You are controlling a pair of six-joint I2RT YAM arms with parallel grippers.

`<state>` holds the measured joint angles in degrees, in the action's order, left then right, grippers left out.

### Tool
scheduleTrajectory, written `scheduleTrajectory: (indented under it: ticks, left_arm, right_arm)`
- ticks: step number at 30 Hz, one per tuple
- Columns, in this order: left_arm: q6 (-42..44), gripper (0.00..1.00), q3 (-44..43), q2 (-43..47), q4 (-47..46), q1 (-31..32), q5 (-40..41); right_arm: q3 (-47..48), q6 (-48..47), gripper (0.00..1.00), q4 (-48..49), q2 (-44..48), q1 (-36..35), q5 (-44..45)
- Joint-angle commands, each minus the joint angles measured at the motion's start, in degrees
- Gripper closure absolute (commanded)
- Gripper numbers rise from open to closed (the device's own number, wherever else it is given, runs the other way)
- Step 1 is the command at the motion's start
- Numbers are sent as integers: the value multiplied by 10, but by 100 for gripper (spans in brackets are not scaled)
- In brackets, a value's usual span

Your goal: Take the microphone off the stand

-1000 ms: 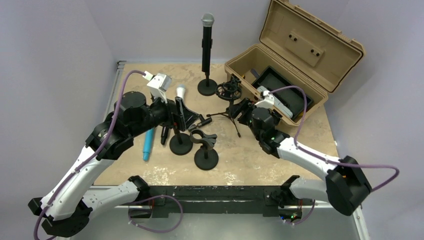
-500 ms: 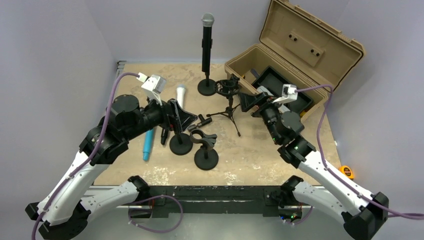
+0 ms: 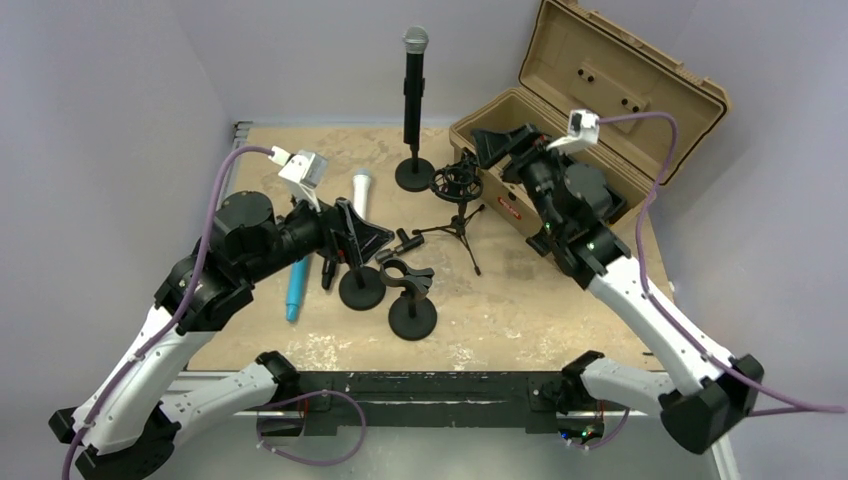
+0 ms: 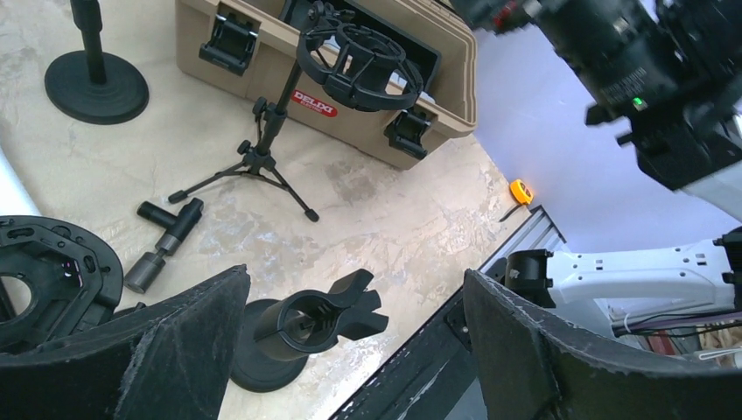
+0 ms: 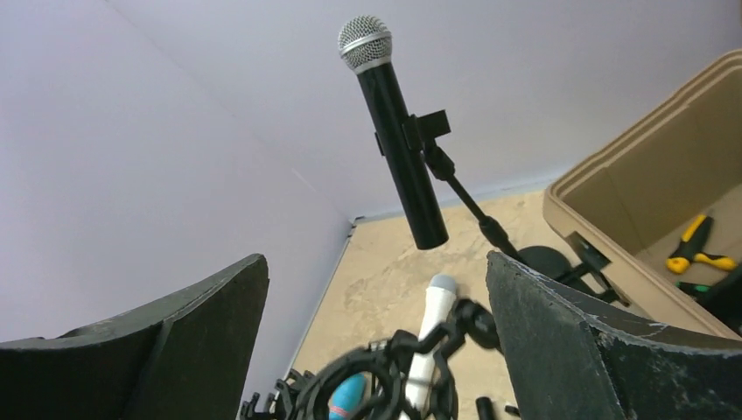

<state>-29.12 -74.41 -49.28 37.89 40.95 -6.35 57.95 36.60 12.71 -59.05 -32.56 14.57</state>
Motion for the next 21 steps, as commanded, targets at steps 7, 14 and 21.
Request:
scheduleTrajectory:
  ticks: [7,14,21]
  left_arm:
    - [-23,11,-8,19,-7,0,-18]
    - [-18,9,-14,-2,-1,0,-25]
    - [-2,0,-48,-50,0,0,-17]
  right_arm:
    - [24,89,18,18,-94,130,-284]
    - [-26,115,25,67,-115,131,-363]
    - [-26,118,30,114,-160,131,-414]
